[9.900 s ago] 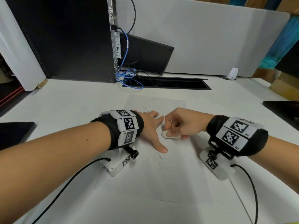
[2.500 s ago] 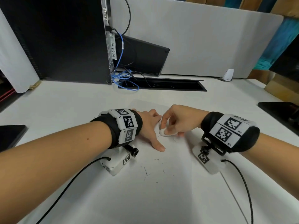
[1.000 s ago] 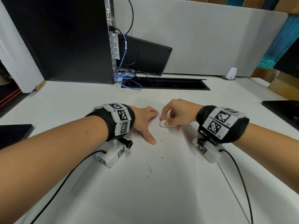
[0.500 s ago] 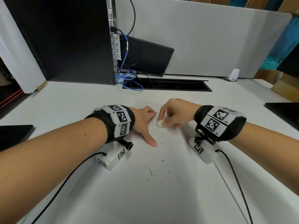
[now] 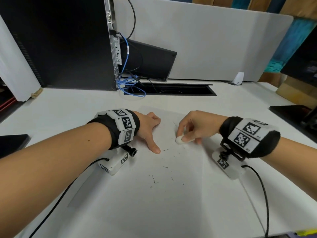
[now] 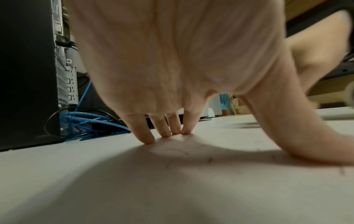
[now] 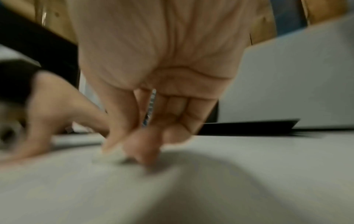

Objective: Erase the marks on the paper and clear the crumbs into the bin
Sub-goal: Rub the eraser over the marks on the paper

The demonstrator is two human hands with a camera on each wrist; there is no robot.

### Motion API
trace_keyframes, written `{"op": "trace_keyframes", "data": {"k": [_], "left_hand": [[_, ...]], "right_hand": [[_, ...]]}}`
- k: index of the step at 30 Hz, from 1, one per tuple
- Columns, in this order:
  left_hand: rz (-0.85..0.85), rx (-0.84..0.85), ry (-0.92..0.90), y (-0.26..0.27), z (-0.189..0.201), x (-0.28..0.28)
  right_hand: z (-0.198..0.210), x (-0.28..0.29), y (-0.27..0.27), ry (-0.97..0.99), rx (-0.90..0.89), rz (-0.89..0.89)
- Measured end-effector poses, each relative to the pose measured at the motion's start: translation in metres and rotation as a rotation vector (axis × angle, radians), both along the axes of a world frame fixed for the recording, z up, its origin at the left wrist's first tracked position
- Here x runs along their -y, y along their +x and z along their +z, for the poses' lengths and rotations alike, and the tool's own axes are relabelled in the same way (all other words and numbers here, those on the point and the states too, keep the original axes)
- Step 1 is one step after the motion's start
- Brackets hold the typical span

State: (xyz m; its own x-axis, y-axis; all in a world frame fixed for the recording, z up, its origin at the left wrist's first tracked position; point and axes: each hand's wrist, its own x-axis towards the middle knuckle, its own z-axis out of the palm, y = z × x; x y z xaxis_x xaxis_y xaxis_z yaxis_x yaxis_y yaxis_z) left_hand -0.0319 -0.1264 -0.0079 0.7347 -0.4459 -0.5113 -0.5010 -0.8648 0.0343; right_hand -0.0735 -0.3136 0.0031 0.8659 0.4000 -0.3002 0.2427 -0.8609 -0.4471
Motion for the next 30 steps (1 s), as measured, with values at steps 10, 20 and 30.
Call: {"op": "trace_keyframes", "data": {"k": [10,20,30], "left_hand": [[-0.097,0.013,0.004,-0.010,0.008,0.013],[-0.107,-0.022,-0.019,-0.031,0.000,0.033],[-0.093,-0.008,0.042,-0.034,0.002,0.036]], "right_hand": [[-0.001,0.008,-0.013,0.077,-0.112,0.005],[-0.002,0.009,-0.004,0.024,0.019,-0.039],[0.001,0.006,-0.009,-0.026,0.021,0.008]]}}
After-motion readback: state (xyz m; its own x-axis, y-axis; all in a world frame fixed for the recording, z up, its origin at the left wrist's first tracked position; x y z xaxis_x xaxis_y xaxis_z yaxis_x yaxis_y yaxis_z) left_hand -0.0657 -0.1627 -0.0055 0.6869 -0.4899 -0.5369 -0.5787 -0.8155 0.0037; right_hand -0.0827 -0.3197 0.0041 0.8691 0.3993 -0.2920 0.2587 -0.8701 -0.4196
